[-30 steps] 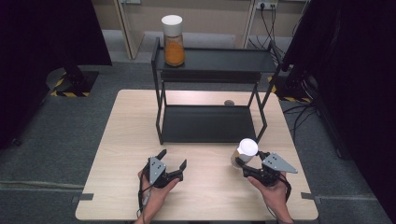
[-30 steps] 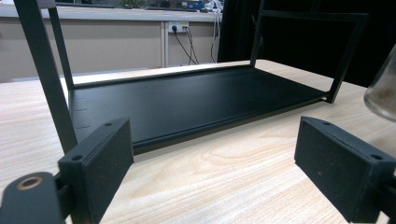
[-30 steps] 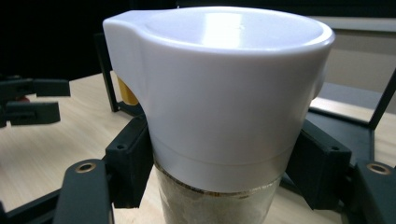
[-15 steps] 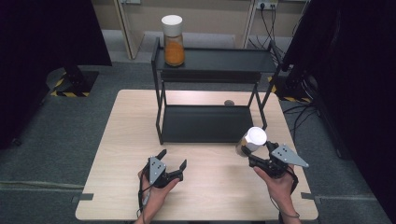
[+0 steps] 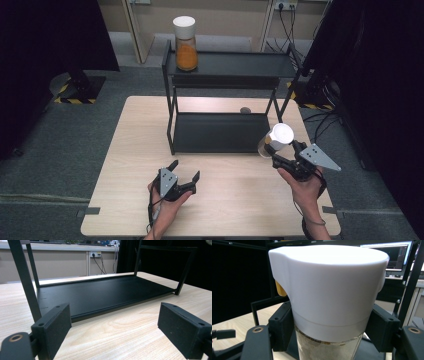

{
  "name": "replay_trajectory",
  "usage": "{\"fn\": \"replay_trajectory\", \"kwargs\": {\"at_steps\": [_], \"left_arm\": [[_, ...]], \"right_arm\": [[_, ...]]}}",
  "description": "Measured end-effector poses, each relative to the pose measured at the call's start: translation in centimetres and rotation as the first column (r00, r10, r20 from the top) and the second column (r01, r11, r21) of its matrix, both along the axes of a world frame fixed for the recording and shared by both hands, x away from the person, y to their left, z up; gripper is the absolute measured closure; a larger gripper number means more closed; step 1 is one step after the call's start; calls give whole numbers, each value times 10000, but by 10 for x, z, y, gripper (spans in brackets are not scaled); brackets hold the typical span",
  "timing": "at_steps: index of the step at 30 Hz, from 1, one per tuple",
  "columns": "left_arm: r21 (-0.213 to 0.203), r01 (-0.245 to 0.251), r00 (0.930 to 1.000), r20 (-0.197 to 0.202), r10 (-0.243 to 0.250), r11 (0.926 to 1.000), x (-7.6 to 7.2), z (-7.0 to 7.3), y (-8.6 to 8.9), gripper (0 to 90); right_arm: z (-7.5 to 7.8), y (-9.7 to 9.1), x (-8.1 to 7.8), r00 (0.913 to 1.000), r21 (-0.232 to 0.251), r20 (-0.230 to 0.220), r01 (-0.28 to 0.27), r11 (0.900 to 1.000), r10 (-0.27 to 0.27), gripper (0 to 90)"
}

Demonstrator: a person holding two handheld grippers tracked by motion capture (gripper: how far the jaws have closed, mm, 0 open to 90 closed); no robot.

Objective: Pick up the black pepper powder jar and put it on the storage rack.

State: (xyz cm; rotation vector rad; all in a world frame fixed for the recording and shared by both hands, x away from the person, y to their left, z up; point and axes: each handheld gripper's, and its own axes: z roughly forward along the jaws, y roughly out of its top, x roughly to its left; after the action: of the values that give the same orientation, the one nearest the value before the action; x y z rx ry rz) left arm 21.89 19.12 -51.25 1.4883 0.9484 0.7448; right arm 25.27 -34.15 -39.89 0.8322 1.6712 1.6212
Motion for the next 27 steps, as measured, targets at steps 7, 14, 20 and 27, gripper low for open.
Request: {"fn": "replay_trajectory", "kwargs": {"at_steps": [7, 14, 20, 27], "left_arm": [[-10, 6, 10000, 5, -6, 10000, 0, 0, 0, 112], [-30, 9, 10000, -7, -9, 10000, 0, 0, 0, 111], [-20, 9, 10000, -12, -9, 10000, 0, 0, 0, 111], [-18, 0, 10000, -11, 0, 10000, 0, 0, 0, 111]], "right_arm": [[11, 1, 4, 9997, 111, 244, 33, 9999, -36, 309], [19, 0, 8, 9992, 153, 380, 80, 9999, -85, 309], [26, 0, 10, 9987, 222, 494, 142, 9997, -153, 309], [34, 1, 14, 9979, 303, 631, 141, 9994, -159, 309]]}}
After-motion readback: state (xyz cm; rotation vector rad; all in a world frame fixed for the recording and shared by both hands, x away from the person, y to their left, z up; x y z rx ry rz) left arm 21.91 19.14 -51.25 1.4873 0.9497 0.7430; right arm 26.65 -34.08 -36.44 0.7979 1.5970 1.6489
